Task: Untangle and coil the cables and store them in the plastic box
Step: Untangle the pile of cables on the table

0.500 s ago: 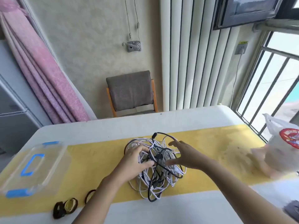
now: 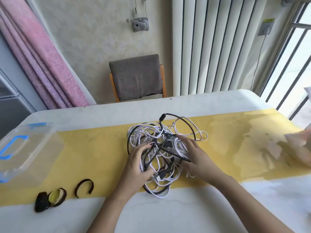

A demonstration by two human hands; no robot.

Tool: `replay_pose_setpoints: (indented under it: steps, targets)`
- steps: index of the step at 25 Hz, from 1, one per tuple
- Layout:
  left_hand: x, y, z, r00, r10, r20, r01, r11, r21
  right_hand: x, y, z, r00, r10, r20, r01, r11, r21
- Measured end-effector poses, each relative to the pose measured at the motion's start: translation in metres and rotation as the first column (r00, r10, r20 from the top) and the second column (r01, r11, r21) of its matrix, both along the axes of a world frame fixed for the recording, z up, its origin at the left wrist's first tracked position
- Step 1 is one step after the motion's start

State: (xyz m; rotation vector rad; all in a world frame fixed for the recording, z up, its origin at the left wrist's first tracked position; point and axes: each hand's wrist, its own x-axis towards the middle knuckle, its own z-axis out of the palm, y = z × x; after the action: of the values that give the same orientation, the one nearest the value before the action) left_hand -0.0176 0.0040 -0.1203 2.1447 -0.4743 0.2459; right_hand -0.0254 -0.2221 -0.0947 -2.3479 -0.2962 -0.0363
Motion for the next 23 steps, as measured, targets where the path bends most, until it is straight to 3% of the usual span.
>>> replay_pose_setpoints:
  steps: [3,6,8,10,12,14,16,19,21,23]
  targets:
    - [-0.004,-0.001,-0.006,0.996,0.075,0.049,-0.073,0.996,-0.048,-0.009,-0.010,0.001,0.998,-0.037,-0.043,0.048,0.959,0.278]
    - [-0.004,0.011,-0.005,0.967,0.202,0.155,-0.195,0.979,-0.059,-0.013,-0.027,0.000,0.979,-0.202,-0.013,0.199,0.948,0.249]
    - [-0.007,0.018,-0.002,0.935,0.306,0.183,-0.301,0.952,-0.053,-0.018,-0.041,0.000,0.956,-0.282,-0.077,0.290,0.882,0.370]
    - [-0.014,0.019,-0.002,0.914,0.383,0.135,-0.378,0.924,-0.061,-0.030,-0.049,0.006,0.940,-0.235,-0.246,0.338,0.723,0.602]
    - [-0.024,0.016,0.001,0.907,0.404,0.114,-0.404,0.914,-0.029,-0.045,-0.051,0.016,0.926,-0.134,-0.353,0.364,0.572,0.736]
    - [-0.037,0.009,0.006,0.900,0.356,0.251,-0.377,0.925,0.040,-0.059,-0.047,0.026,0.948,-0.040,-0.316,0.277,0.593,0.756]
    - [-0.053,-0.004,0.022,0.908,0.184,0.377,-0.233,0.969,0.088,-0.070,-0.038,0.040,0.977,0.064,-0.204,0.093,0.732,0.675]
    - [-0.075,-0.032,0.062,0.953,-0.087,0.291,0.047,0.989,0.140,-0.085,-0.023,0.080,0.985,0.150,-0.089,-0.108,0.925,0.365]
    - [-0.072,-0.043,0.076,0.972,-0.133,0.192,0.098,0.979,0.180,-0.092,-0.010,0.112,0.977,0.213,-0.024,-0.208,0.971,0.120]
    - [-0.061,-0.045,0.080,0.986,-0.100,0.137,0.074,0.980,0.184,-0.090,-0.005,0.136,0.972,0.215,0.099,-0.200,0.969,-0.148]
